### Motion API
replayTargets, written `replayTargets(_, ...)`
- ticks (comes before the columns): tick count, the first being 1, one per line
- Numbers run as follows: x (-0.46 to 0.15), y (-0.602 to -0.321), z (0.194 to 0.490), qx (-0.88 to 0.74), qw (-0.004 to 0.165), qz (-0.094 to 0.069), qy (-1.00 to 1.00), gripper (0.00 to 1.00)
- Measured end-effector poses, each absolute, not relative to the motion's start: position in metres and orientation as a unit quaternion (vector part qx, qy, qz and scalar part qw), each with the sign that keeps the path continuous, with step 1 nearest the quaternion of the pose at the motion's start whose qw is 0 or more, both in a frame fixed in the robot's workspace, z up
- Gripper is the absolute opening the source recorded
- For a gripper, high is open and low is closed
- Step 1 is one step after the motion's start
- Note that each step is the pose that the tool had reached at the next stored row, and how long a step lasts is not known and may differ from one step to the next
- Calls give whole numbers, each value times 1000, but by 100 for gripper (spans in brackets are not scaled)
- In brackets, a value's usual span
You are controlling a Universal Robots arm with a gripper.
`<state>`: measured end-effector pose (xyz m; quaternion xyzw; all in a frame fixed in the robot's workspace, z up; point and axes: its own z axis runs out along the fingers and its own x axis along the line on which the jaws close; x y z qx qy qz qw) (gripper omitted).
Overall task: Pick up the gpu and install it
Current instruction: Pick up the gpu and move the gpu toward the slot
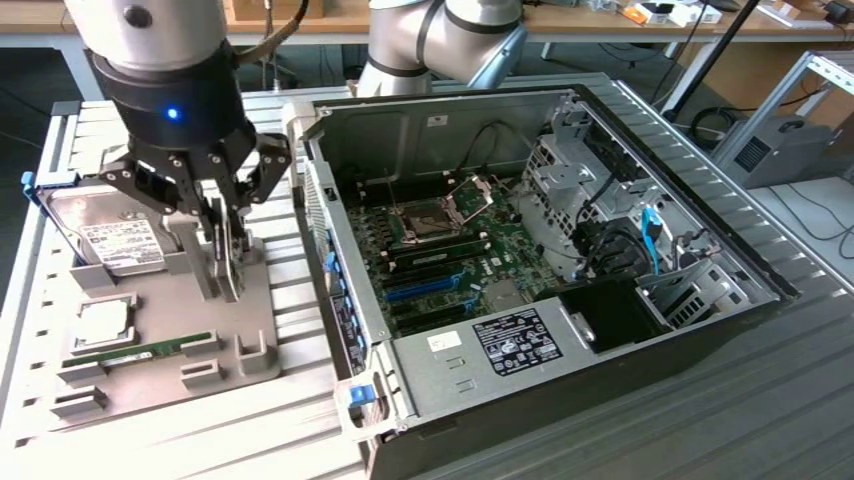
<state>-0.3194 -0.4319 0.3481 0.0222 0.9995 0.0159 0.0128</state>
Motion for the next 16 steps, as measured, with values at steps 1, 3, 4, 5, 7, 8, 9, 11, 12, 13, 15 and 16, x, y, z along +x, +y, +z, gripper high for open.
replayTargets(1, -319, -432, 355, 22, 13, 16, 1000, 27)
replayTargets(3, -319, -432, 365, 22, 13, 16, 1000, 27)
replayTargets(4, -319, -432, 371, 22, 13, 16, 1000, 27)
replayTargets(5, -319, -432, 375, 22, 13, 16, 1000, 27)
replayTargets(7, -319, -432, 393, 22, 13, 16, 1000, 27)
replayTargets(8, -319, -432, 398, 22, 13, 16, 1000, 27)
replayTargets(9, -319, -432, 402, 22, 13, 16, 1000, 27)
replayTargets(11, -319, -432, 409, 22, 13, 16, 1000, 27)
replayTargets(12, -319, -432, 412, 22, 13, 16, 1000, 27)
replayTargets(13, -319, -432, 416, 22, 13, 16, 1000, 27)
replayTargets(15, -319, -432, 421, 22, 13, 16, 1000, 27)
replayTargets(16, -319, -432, 423, 22, 13, 16, 1000, 27)
